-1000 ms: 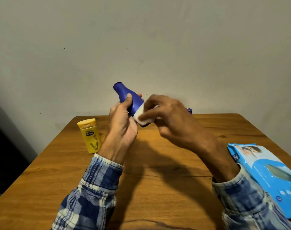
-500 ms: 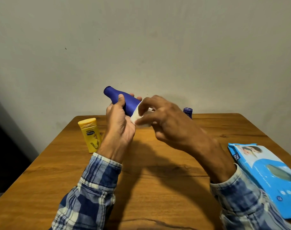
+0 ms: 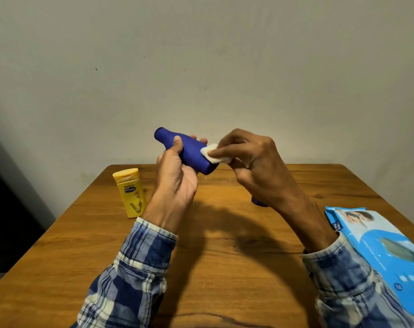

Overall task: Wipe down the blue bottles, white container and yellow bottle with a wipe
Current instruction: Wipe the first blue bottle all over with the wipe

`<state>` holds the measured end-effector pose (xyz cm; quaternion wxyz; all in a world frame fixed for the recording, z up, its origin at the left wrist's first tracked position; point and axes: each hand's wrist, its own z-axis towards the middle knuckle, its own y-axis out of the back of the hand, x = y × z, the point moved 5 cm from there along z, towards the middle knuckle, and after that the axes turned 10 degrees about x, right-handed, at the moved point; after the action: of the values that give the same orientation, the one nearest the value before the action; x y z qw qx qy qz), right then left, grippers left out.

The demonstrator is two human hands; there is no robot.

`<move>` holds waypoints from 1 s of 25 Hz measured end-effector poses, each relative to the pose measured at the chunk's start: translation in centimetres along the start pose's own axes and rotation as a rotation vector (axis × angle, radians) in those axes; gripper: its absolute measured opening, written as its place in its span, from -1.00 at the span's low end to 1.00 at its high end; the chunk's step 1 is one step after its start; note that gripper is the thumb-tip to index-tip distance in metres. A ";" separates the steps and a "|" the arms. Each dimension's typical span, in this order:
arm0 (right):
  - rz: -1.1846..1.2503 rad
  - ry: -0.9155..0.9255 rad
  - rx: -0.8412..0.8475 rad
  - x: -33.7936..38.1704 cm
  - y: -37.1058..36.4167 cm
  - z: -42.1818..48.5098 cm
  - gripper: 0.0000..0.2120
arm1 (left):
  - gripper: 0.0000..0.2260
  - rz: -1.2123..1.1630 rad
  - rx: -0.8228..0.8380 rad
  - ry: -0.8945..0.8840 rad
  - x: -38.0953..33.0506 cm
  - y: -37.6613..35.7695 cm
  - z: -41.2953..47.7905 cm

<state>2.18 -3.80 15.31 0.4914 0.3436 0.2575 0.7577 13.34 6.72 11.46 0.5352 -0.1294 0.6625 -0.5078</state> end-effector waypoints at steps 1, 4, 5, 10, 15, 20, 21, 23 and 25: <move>0.001 -0.010 -0.018 0.0 -0.1 0.0 -0.67 | -0.65 -0.017 -0.011 0.002 0.1 -0.1 -0.1; 0.069 0.019 -0.108 0.8 -0.8 0.0 -0.68 | -0.65 -0.139 -0.059 -0.008 -0.5 -0.2 0.0; 0.138 -0.015 -0.174 0.6 -0.8 -0.1 -0.69 | -0.65 -0.180 -0.072 0.001 -0.7 -0.1 0.1; 0.129 -0.061 -0.299 1.3 -1.8 -0.5 -0.70 | -0.79 -0.314 -0.120 0.080 -0.4 0.1 0.2; -0.030 0.020 -0.299 1.0 -1.7 -0.6 -0.74 | -0.73 -0.348 -0.125 0.089 -0.4 -0.1 0.0; -0.057 0.160 -0.226 2.8 -2.2 -0.5 -0.77 | -0.66 -0.290 -0.056 0.120 -0.3 -0.6 -0.3; -0.024 0.154 -0.215 2.5 -2.0 -0.3 -0.78 | -0.65 -0.293 -0.039 0.103 -0.5 -0.7 -0.2; 0.071 0.018 -0.258 0.7 -1.2 -0.2 -0.79 | -0.71 -0.299 -0.021 0.058 -0.8 -0.8 -0.2; 0.143 -0.107 -0.323 -0.9 0.0 -0.5 -0.82 | -0.68 -0.257 -0.006 0.044 -0.4 -1.0 -0.3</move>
<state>2.02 -4.68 14.75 0.4983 0.3174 0.0808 0.8028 12.87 6.70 12.52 0.4507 -0.2040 0.6535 -0.5730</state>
